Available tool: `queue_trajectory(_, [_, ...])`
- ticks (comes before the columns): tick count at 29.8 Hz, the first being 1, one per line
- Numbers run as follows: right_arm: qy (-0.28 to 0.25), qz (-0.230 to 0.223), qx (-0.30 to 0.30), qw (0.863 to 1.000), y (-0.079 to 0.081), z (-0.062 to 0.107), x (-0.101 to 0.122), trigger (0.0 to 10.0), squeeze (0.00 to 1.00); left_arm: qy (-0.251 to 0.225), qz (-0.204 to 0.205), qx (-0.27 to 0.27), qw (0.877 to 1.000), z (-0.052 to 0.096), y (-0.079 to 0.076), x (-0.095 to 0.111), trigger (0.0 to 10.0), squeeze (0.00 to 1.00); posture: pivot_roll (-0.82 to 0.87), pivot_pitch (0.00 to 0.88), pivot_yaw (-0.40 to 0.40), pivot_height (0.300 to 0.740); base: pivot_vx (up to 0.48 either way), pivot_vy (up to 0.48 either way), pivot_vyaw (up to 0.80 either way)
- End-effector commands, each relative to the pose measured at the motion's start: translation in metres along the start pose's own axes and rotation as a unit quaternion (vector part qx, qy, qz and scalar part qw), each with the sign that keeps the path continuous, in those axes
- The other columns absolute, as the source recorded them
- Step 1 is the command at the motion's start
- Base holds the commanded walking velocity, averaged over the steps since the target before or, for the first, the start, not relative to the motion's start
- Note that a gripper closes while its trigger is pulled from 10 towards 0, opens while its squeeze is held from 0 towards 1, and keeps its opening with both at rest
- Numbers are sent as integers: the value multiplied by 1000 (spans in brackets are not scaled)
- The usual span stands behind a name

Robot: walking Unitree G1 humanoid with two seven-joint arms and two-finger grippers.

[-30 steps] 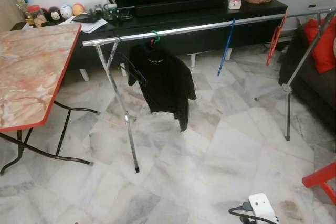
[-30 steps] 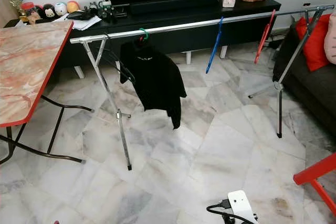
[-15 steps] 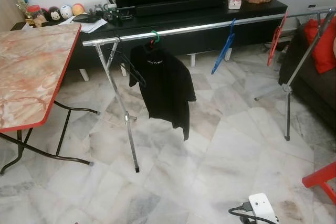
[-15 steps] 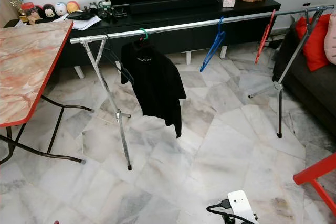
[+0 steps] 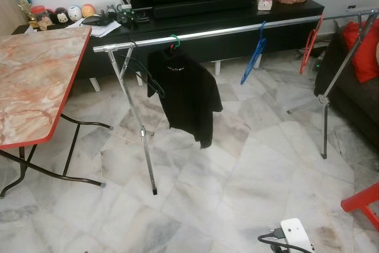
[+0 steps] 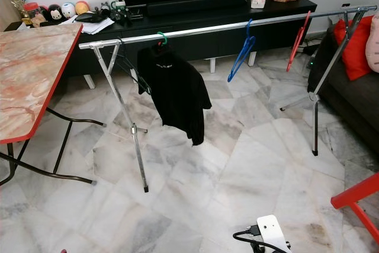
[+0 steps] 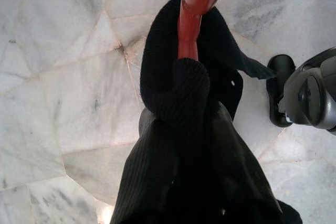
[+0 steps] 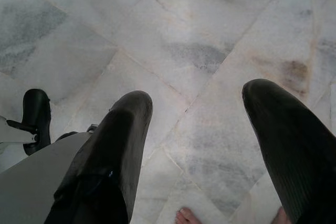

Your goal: Hang hanger

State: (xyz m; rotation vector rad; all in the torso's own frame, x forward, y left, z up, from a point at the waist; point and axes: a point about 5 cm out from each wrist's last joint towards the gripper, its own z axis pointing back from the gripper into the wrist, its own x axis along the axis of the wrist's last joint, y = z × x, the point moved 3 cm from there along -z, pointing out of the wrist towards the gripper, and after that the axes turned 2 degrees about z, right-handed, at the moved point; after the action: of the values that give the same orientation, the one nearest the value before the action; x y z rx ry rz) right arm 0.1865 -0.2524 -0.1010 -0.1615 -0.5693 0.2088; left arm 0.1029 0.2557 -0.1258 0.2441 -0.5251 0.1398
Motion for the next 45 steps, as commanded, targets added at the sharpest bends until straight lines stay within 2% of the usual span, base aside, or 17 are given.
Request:
queue_trajectory(1, [3, -34, 5, 999, 6, 0, -3, 10000, 0, -14, -4, 0, 1000, 0, 0, 5, 10000, 0, -6, 0, 70, 740, 0, 0, 0])
queue_trajectory(45, [6, -29, 6, 1000, 6, 0, -4, 10000, 0, -18, -12, -7, 1000, 0, -3, 6, 10000, 0, -5, 0, 70, 740, 0, 0, 0])
